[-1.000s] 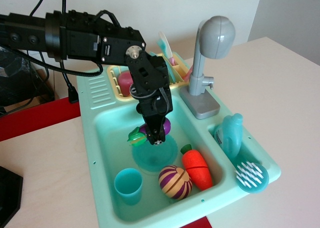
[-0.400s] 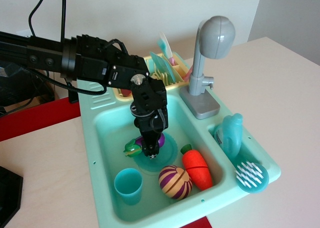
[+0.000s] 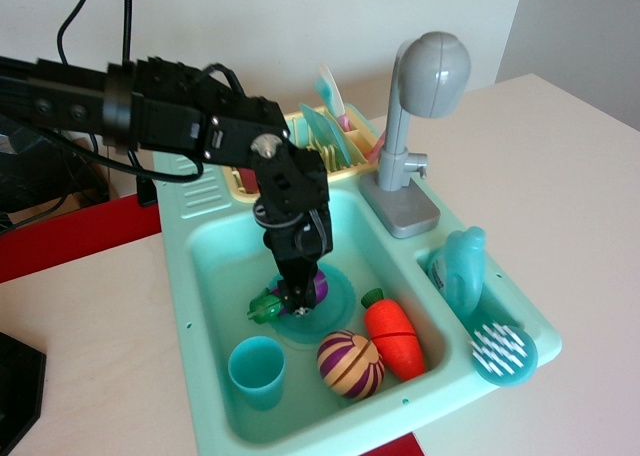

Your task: Put eggplant on plate

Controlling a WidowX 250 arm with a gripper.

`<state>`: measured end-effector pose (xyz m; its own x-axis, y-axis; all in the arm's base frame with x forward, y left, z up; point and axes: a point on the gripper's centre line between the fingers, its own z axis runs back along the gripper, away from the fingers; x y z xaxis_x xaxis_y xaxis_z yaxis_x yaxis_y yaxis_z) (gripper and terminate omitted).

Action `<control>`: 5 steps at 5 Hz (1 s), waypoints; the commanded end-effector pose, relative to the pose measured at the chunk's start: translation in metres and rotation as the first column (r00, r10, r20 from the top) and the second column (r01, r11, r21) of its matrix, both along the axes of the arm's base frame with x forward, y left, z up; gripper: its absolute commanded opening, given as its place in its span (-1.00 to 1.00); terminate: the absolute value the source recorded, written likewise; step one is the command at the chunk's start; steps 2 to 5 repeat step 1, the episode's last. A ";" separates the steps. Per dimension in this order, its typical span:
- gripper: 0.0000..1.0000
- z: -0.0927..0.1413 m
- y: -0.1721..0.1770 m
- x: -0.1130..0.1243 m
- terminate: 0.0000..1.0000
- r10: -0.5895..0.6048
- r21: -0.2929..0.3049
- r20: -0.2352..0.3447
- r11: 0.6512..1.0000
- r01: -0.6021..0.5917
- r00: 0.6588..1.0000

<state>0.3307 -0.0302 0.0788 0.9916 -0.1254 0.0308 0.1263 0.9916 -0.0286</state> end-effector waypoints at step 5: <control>1.00 0.046 0.016 -0.004 1.00 0.029 0.000 0.124 1.000 -0.030 0.992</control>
